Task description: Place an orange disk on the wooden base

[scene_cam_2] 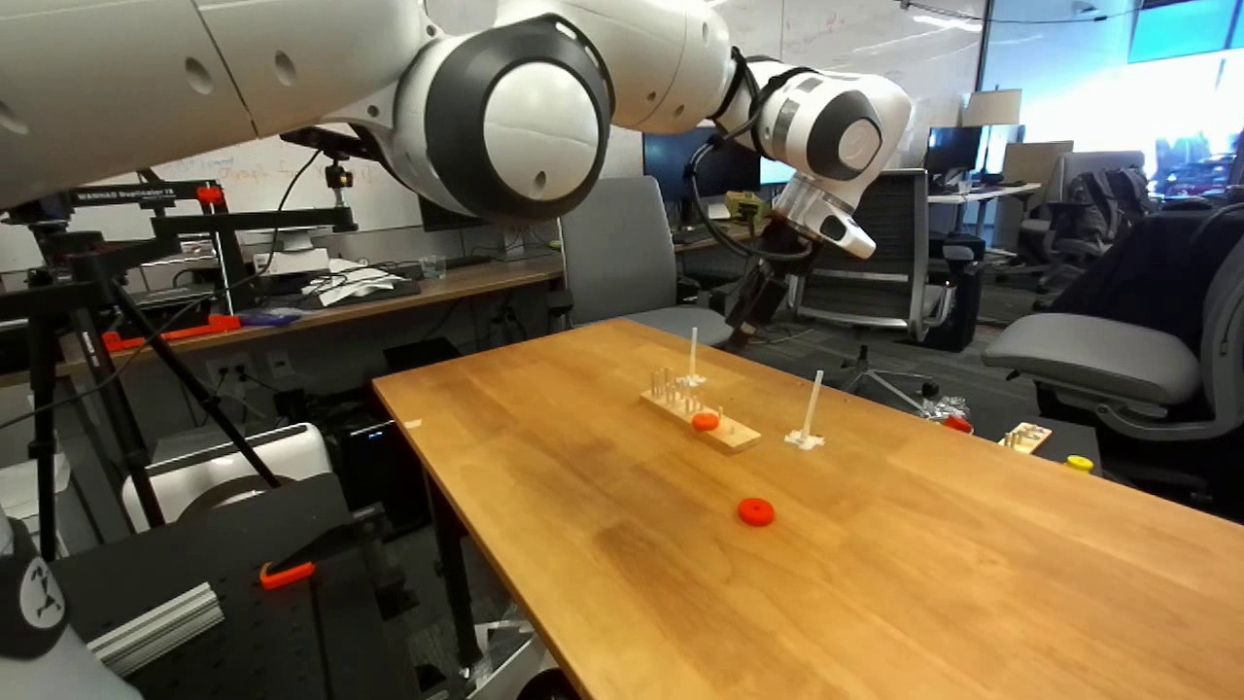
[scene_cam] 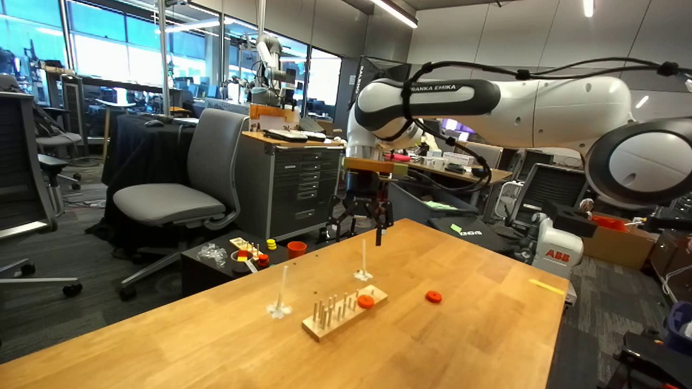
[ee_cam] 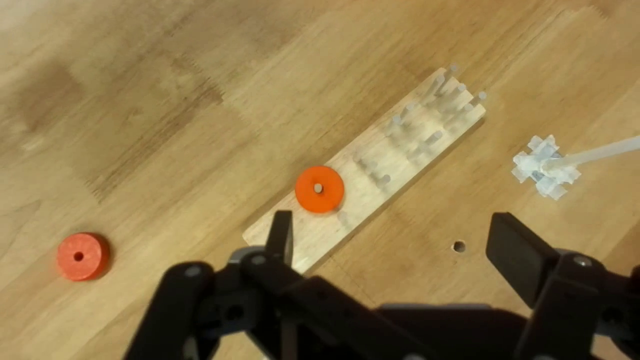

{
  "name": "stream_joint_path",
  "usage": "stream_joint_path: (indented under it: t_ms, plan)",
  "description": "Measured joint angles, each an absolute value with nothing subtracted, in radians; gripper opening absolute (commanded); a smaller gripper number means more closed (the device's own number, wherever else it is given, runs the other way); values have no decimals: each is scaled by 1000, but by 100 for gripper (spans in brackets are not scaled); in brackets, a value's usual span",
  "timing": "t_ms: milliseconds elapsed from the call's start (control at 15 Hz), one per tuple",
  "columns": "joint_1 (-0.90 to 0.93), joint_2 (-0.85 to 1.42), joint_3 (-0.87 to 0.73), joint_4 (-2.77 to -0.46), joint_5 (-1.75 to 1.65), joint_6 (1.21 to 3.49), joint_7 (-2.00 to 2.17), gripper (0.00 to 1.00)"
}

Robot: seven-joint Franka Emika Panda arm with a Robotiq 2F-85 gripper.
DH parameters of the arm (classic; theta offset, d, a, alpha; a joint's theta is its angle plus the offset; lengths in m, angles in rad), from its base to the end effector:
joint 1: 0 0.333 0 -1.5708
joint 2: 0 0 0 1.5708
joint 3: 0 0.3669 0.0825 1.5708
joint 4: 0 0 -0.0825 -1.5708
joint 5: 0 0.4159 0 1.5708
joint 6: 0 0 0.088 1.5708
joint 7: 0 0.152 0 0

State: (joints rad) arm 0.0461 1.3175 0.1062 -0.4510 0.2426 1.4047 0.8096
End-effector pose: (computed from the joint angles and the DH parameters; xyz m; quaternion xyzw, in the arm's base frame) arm 0.8230 0.1155 0.1817 -0.9065 0.3421 0.2347 0.0783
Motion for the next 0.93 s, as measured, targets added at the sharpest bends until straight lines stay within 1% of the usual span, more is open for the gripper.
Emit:
stream_joint_path:
  t_ms: [333, 533, 933]
  plan:
    - [100, 1265, 73, -450, 179, 1481, 802, 100]
    - [129, 1239, 52, -450, 139, 1485, 802, 100]
    - [211, 1202, -44, -453, -30, 1327, 794, 100]
